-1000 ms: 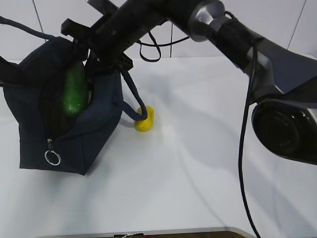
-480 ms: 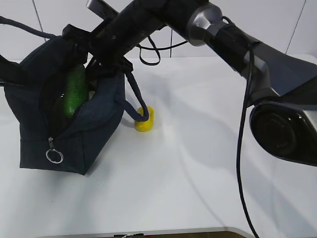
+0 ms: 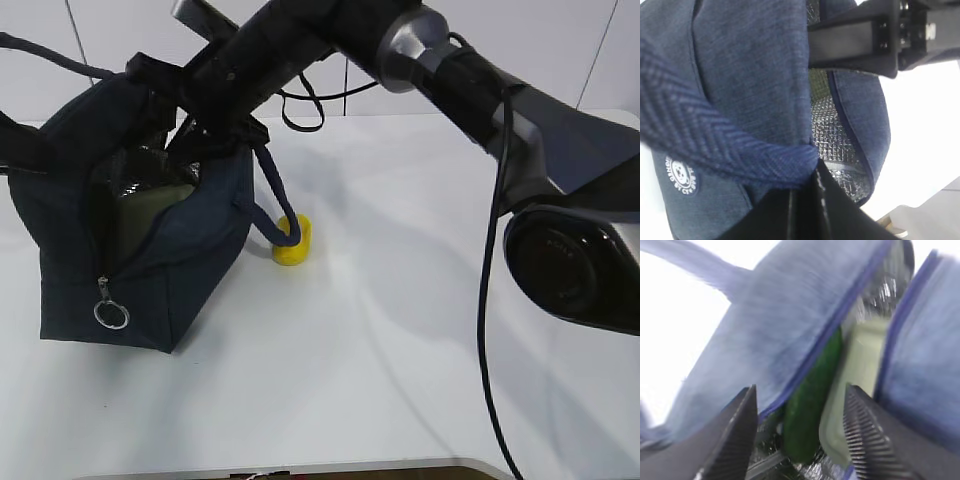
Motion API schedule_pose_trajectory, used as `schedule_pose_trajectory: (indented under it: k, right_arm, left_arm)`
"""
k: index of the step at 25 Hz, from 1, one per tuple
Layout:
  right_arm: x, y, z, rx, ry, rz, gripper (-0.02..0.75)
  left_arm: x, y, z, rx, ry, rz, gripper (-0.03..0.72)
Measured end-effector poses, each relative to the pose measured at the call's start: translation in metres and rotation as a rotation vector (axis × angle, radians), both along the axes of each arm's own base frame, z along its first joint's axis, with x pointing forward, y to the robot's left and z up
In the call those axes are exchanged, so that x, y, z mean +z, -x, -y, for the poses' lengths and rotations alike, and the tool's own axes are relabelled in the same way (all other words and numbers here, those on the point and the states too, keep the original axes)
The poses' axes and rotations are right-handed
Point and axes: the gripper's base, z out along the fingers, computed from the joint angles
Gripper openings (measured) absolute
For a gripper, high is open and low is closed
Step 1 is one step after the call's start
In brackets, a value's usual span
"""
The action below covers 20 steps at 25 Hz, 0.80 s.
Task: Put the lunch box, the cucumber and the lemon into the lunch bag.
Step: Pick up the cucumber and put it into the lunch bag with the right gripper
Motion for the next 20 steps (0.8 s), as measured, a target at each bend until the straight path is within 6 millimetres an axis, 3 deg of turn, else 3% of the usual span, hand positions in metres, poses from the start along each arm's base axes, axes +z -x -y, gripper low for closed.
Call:
schedule_pose_trajectory:
  k: [12,20]
  right_arm:
    - [0.045,0.007,0.008,0.026,-0.004,0.165,0.441]
    - [0.046,0.000,0.017,-0.019,0.110,0.256,0.442]
  left_arm:
    - [-0.008,-0.006,-0.007,0.022,-0.084,0.018,-0.006]
    - [-0.013,-0.009,-0.017,0.048,-0.109,0.004,-0.006]
